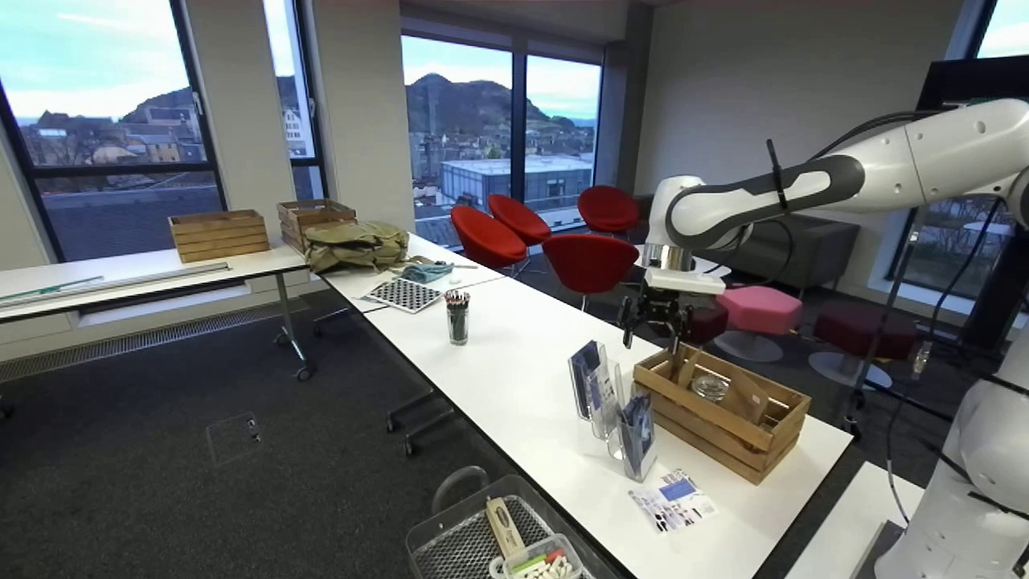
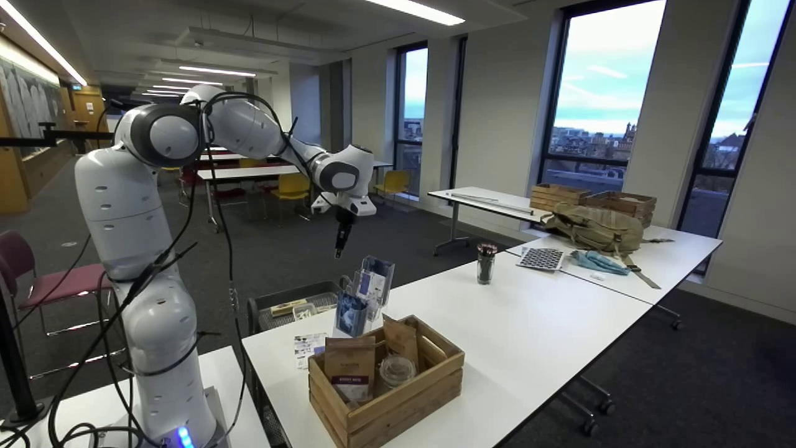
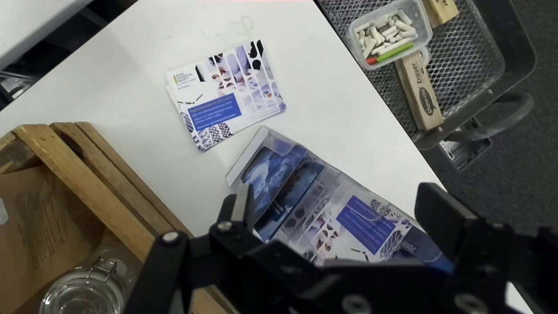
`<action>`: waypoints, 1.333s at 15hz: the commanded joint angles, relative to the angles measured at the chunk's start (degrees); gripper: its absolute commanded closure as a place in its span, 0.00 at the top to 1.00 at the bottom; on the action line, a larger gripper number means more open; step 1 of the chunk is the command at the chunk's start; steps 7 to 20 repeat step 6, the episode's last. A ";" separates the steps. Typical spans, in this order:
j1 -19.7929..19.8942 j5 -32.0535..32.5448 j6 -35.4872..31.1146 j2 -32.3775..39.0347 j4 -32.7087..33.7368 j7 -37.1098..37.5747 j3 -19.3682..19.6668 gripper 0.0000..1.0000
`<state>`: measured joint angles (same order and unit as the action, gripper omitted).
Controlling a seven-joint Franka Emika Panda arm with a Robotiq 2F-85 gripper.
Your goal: Remove one paper from the clear stand.
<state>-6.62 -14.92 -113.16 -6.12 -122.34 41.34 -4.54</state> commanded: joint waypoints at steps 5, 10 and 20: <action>0.60 -0.03 0.20 0.80 0.11 -0.03 -1.18 1.00; 0.60 -0.03 0.20 0.82 0.11 -0.03 -1.17 1.00; 0.60 -0.03 0.20 0.82 0.11 -0.03 -1.17 1.00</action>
